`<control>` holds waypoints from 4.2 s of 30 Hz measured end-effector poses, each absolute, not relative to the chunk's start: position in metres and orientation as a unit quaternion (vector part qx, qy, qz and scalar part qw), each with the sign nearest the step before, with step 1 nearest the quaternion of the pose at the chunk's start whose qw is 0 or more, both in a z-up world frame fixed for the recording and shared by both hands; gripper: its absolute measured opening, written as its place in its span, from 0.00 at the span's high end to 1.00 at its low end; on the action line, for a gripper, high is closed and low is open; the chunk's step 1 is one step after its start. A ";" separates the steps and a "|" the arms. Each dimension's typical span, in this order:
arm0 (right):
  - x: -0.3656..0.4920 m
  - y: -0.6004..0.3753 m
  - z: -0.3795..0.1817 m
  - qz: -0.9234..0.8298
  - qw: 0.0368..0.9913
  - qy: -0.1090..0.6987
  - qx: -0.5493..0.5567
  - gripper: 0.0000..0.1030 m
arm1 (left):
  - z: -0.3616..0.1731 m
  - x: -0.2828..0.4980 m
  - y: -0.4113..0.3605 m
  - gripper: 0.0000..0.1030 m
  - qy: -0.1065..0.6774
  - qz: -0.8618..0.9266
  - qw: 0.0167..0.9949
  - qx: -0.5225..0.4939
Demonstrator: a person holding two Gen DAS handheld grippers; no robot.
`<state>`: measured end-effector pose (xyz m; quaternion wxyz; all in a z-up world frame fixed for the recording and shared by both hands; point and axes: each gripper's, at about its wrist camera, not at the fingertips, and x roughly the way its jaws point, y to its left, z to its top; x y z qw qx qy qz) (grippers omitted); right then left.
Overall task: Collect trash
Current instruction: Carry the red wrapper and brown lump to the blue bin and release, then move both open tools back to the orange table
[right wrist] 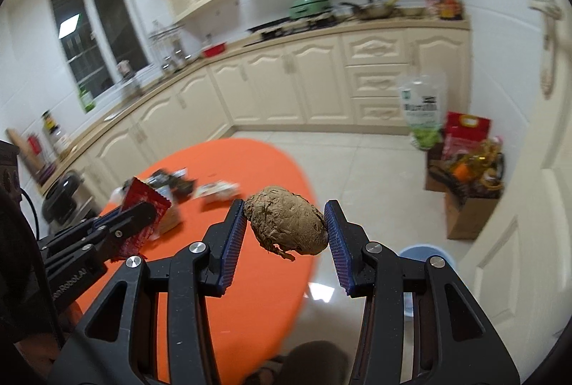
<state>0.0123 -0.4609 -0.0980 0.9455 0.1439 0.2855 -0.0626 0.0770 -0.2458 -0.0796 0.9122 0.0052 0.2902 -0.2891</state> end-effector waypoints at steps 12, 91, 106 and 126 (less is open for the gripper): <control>0.020 -0.634 -0.185 -0.178 0.895 0.342 0.225 0.59 | -0.161 0.181 -0.414 0.97 0.388 -0.373 0.842 0.041; 0.011 -0.256 -0.003 -0.049 0.975 0.211 0.047 0.00 | -0.098 -0.151 -0.010 0.01 0.205 -0.062 0.975 -0.055; 0.016 -0.214 -0.014 -0.011 0.976 0.218 0.015 0.00 | -0.090 -0.186 -0.005 0.01 0.207 -0.014 0.975 -0.074; 0.109 -0.248 -0.102 -0.016 0.940 0.340 0.021 0.00 | -0.137 0.010 -0.002 0.01 0.360 -0.031 0.927 -0.103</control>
